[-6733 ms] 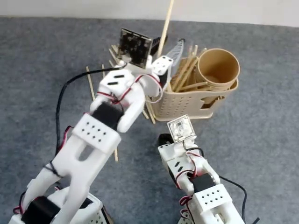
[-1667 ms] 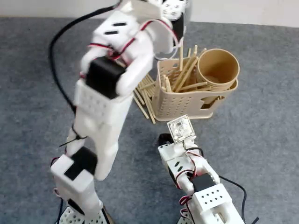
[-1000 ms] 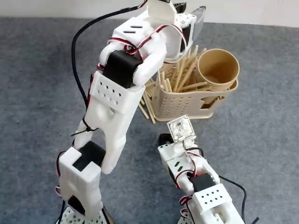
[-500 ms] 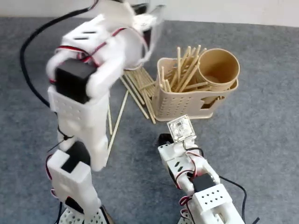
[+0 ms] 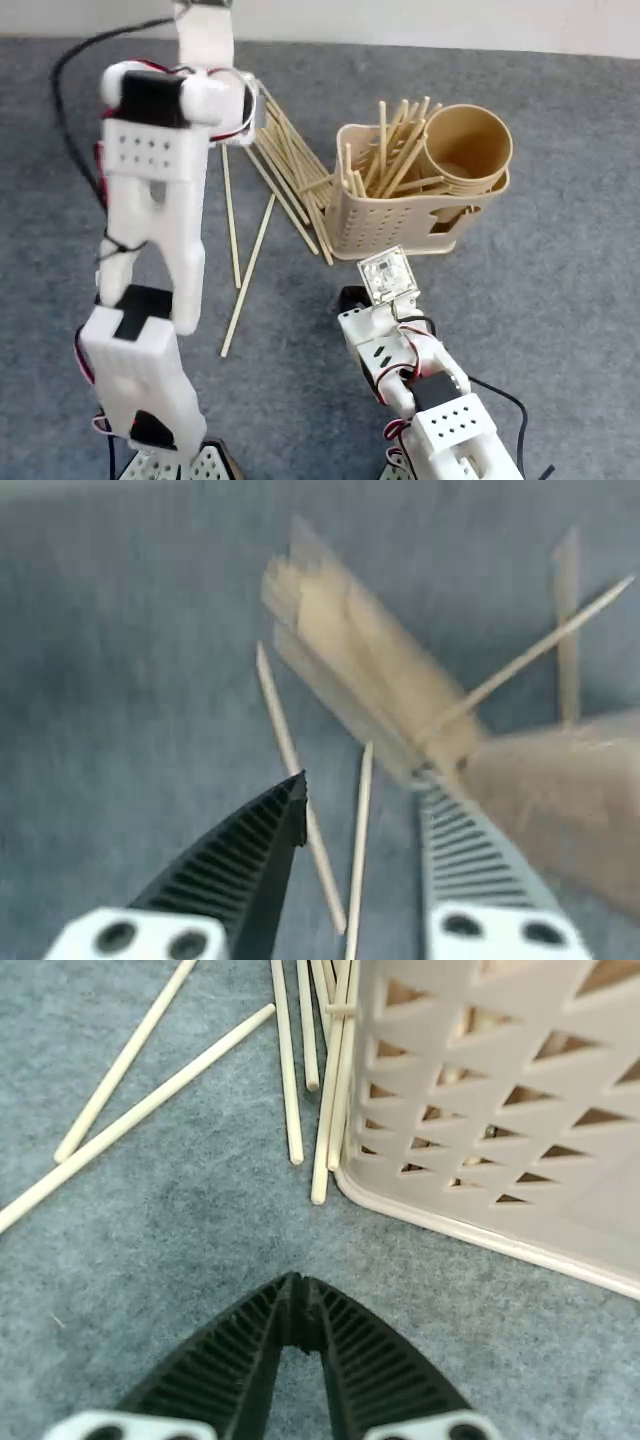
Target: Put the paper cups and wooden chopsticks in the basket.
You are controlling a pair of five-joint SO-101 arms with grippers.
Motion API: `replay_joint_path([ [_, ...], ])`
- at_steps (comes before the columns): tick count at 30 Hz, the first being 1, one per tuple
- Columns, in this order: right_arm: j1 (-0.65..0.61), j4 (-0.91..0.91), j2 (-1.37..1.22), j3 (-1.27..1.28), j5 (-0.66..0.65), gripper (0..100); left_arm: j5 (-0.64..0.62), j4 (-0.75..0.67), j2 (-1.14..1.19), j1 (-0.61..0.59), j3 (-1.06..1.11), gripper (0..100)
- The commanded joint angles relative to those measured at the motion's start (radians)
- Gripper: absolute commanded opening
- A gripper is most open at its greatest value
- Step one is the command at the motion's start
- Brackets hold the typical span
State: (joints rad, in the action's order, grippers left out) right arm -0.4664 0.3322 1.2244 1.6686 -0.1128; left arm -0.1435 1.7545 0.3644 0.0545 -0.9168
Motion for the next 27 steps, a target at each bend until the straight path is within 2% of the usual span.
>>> replay_joint_path([
  [1,-0.001,-0.019,0.013,0.035,-0.015,0.5,0.048,0.006,0.041,-0.033,0.07,22],
  [4,-0.001,-0.019,0.013,0.035,-0.015,0.5,0.147,0.006,0.116,-0.033,0.127,22],
  [7,-0.001,-0.019,0.013,0.035,-0.015,0.5,0.18,0.006,0.197,-0.033,0.153,23],
  [14,-0.001,-0.019,0.013,0.035,-0.015,0.5,0.192,0.008,0.36,-0.036,0.154,29],
  [27,-0.001,-0.019,0.013,0.035,-0.015,0.5,0.19,-0.041,0.549,-0.091,0.15,29],
])
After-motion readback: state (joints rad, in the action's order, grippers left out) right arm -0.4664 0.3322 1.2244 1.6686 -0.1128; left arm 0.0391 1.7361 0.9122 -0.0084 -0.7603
